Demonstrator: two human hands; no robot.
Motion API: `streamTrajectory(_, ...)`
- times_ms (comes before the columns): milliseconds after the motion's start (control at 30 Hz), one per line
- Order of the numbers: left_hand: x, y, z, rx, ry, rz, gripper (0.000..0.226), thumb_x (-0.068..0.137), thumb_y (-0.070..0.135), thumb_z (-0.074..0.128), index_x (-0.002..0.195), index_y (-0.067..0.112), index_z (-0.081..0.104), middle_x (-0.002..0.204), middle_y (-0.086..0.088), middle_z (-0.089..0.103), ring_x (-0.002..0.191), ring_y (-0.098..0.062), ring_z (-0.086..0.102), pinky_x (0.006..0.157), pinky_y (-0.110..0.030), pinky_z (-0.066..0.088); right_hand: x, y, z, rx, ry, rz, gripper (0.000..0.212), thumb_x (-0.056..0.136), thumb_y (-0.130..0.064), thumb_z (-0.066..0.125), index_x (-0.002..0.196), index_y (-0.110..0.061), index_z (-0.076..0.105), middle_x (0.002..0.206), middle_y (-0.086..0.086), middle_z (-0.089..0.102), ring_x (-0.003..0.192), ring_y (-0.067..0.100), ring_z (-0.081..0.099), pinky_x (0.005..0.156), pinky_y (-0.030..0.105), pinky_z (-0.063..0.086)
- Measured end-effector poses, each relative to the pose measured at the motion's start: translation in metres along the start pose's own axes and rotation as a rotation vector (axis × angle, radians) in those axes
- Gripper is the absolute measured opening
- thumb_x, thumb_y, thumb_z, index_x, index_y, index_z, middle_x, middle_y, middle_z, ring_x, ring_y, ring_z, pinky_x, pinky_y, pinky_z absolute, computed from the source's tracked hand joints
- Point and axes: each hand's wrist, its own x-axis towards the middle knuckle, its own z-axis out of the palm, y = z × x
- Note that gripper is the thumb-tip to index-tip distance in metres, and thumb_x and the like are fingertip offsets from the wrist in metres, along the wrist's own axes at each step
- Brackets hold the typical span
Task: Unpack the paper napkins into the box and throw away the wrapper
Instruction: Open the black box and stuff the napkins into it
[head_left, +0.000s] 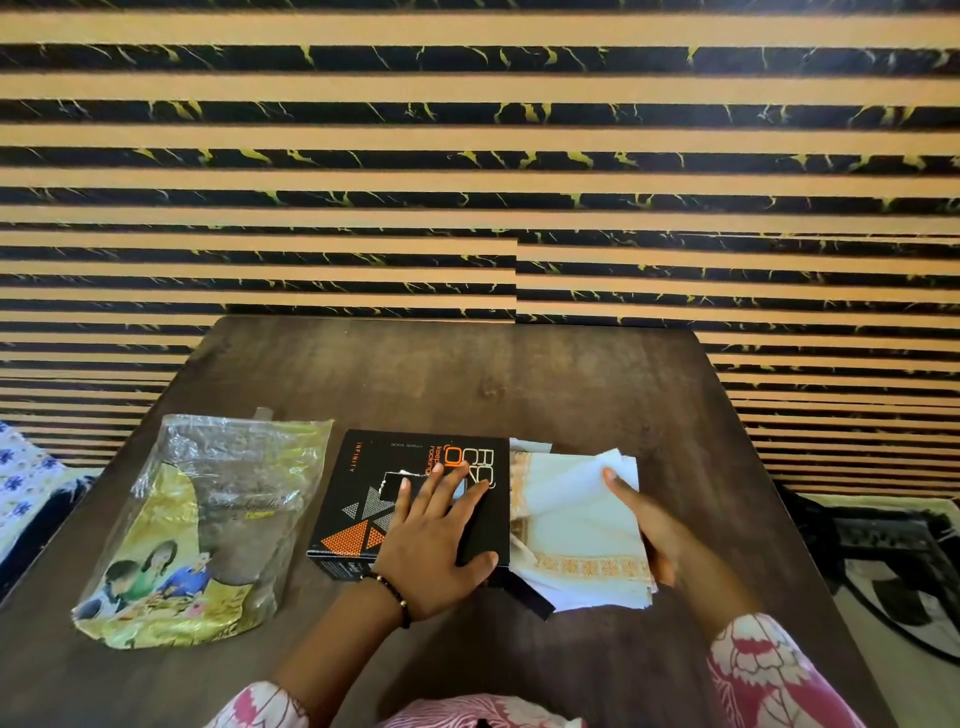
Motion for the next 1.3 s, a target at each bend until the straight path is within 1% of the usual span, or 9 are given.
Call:
streamTrajectory(167, -0.001, 0.0, -0.001, 0.009, -0.016, -0.002, 0.09, 0.063, 0.071, 0.012, 0.146, 0.035, 0.004, 0.157, 0.008, -0.008, 0.143, -0.017, -0.016, 0.111, -0.043, -0.017, 0.008, 0.0, 0.006, -0.068, 0.172, 0.031, 0.047, 0.08, -0.054, 0.059, 0.103, -0.014, 0.063, 0.097, 0.014, 0.07, 0.082, 0.03, 0.066, 0.068, 0.035, 0.051)
streamTrajectory(300, 0.001, 0.002, -0.002, 0.02, -0.027, -0.01, 0.091, 0.062, 0.071, 0.01, 0.145, 0.035, 0.002, 0.157, 0.007, -0.01, 0.143, -0.019, -0.016, 0.111, -0.044, -0.017, 0.004, 0.0, -0.001, -0.115, 0.023, -0.033, 0.044, 0.083, -0.023, 0.065, 0.124, -0.026, 0.047, 0.114, 0.012, 0.065, 0.103, 0.031, 0.062, 0.082, 0.044, 0.054)
streamTrajectory(433, 0.002, 0.001, 0.001, 0.024, -0.006, -0.009, 0.09, 0.064, 0.071, 0.011, 0.146, 0.035, 0.004, 0.157, 0.006, -0.008, 0.144, -0.02, -0.016, 0.109, -0.044, -0.018, -0.005, -0.004, -0.002, -0.12, -0.138, -0.049, 0.043, 0.088, -0.006, 0.058, 0.117, -0.034, 0.044, 0.116, 0.009, 0.063, 0.106, 0.029, 0.061, 0.077, 0.039, 0.054)
streamTrajectory(600, 0.0, 0.001, 0.001, 0.044, -0.02, -0.003, 0.089, 0.064, 0.072, 0.008, 0.145, 0.035, 0.001, 0.157, 0.006, -0.01, 0.143, -0.019, -0.017, 0.11, -0.045, -0.017, -0.001, -0.003, 0.006, -0.022, -0.14, -0.115, 0.042, 0.088, -0.003, 0.056, 0.123, -0.025, 0.047, 0.112, 0.01, 0.066, 0.097, 0.028, 0.065, 0.066, 0.036, 0.057)
streamTrajectory(733, 0.002, -0.001, 0.002, 0.032, -0.017, 0.009, 0.089, 0.065, 0.072, 0.009, 0.145, 0.035, 0.001, 0.157, 0.006, -0.01, 0.139, -0.015, -0.022, 0.109, -0.044, -0.018, -0.001, -0.004, 0.015, 0.158, -0.106, -0.051, 0.038, 0.09, -0.004, 0.052, 0.125, -0.016, 0.049, 0.096, 0.011, 0.065, 0.063, 0.018, 0.068, 0.042, 0.022, 0.05)
streamTrajectory(900, 0.002, -0.002, 0.001, 0.025, -0.018, 0.007, 0.088, 0.065, 0.072, 0.009, 0.145, 0.036, 0.001, 0.157, 0.006, -0.011, 0.143, -0.019, -0.017, 0.109, -0.044, -0.018, -0.002, 0.0, 0.016, 0.132, -0.046, -0.015, 0.033, 0.09, -0.01, 0.054, 0.123, -0.005, 0.052, 0.096, 0.015, 0.065, 0.066, 0.021, 0.067, 0.046, 0.026, 0.051)
streamTrajectory(1000, 0.0, -0.001, 0.002, 0.034, -0.024, 0.017, 0.085, 0.067, 0.072, 0.011, 0.145, 0.038, 0.001, 0.157, 0.007, -0.012, 0.142, -0.019, -0.019, 0.109, -0.044, -0.018, -0.007, 0.005, 0.013, -0.146, 0.085, -0.083, 0.029, 0.089, -0.012, 0.058, 0.117, -0.008, 0.055, 0.102, 0.011, 0.069, 0.089, 0.026, 0.066, 0.066, 0.036, 0.055)
streamTrajectory(1100, 0.0, -0.002, 0.002, 0.035, -0.031, 0.021, 0.085, 0.068, 0.071, 0.013, 0.145, 0.038, 0.001, 0.157, 0.007, -0.013, 0.136, -0.014, -0.025, 0.109, -0.044, -0.019, -0.01, 0.008, 0.008, -0.249, 0.081, -0.07, 0.03, 0.085, -0.01, 0.063, 0.114, -0.015, 0.057, 0.106, 0.007, 0.069, 0.097, 0.026, 0.066, 0.08, 0.045, 0.056)
streamTrajectory(1300, -0.001, -0.002, 0.001, 0.051, -0.038, 0.021, 0.086, 0.066, 0.072, 0.01, 0.145, 0.038, 0.0, 0.157, 0.007, -0.013, 0.143, -0.019, -0.018, 0.11, -0.045, -0.018, -0.011, 0.007, 0.008, -0.067, 0.179, -0.038, 0.027, 0.086, 0.003, 0.056, 0.108, -0.012, 0.056, 0.094, 0.01, 0.068, 0.081, 0.026, 0.065, 0.059, 0.033, 0.051)
